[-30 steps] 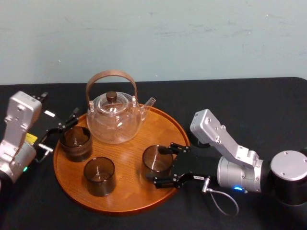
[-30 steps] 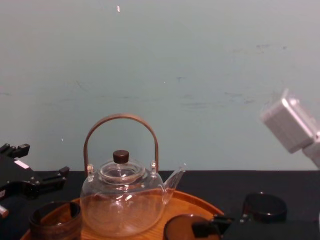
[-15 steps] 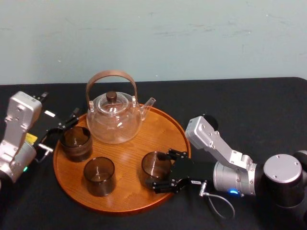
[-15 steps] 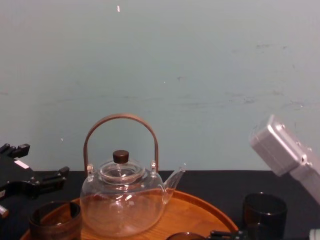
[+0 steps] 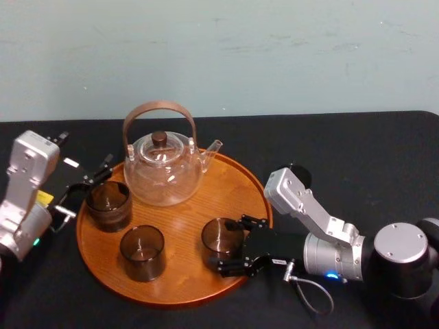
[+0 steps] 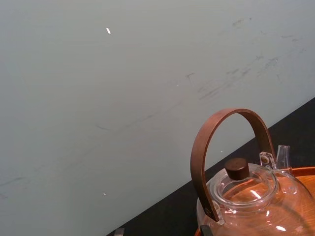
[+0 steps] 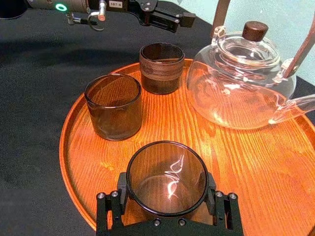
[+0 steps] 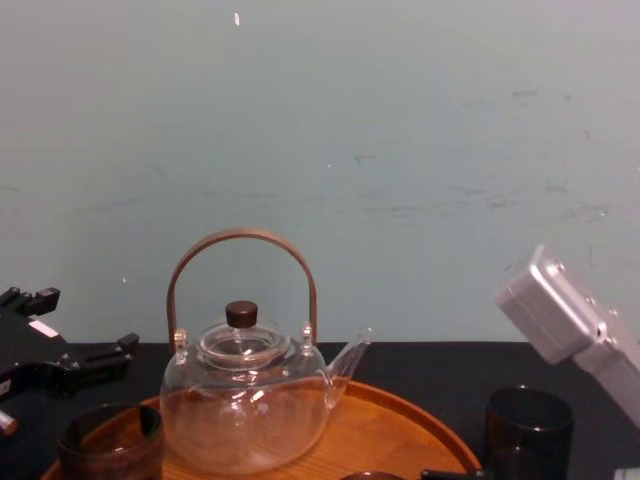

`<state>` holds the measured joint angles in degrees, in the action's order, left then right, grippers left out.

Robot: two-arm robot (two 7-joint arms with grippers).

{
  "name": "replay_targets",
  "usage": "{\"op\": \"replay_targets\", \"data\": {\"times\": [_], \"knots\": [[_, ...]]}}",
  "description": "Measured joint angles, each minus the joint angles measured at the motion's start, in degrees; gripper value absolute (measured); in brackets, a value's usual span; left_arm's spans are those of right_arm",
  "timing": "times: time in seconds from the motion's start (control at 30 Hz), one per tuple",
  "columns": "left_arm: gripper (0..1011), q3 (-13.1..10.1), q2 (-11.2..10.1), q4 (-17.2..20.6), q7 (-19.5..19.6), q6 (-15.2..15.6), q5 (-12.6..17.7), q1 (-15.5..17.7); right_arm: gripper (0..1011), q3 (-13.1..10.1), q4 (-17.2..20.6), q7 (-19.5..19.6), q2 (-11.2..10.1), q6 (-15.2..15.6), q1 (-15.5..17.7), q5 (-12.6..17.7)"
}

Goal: Pick up the glass from the table and place it on the tray.

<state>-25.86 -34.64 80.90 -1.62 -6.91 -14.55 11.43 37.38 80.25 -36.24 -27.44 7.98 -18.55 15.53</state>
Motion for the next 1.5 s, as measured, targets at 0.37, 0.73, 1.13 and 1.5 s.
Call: {"op": "replay_targets", "data": {"times": [0.37,0.73,1.13,1.5], "knots": [[1001,0.0,0.0,0.0,0.0,0.0,0.0,0.0,908,0.0,0.1,0.3,-0.1,-0.2,0.1,-0.5],[1001,0.0,0.0,0.0,0.0,0.0,0.0,0.0,941,0.0,-0.1,0.3,-0.1,0.2,0.2,-0.6],[1001,0.0,0.0,0.0,0.0,0.0,0.0,0.0,1002,0.0,-0.1,0.3,-0.1,0.2,0.2,-0.6],[1001,0.0,0.0,0.0,0.0,0.0,0.0,0.0,1002,-0.1,0.0,0.1,-0.1,0.2,0.2,-0.3]]}}
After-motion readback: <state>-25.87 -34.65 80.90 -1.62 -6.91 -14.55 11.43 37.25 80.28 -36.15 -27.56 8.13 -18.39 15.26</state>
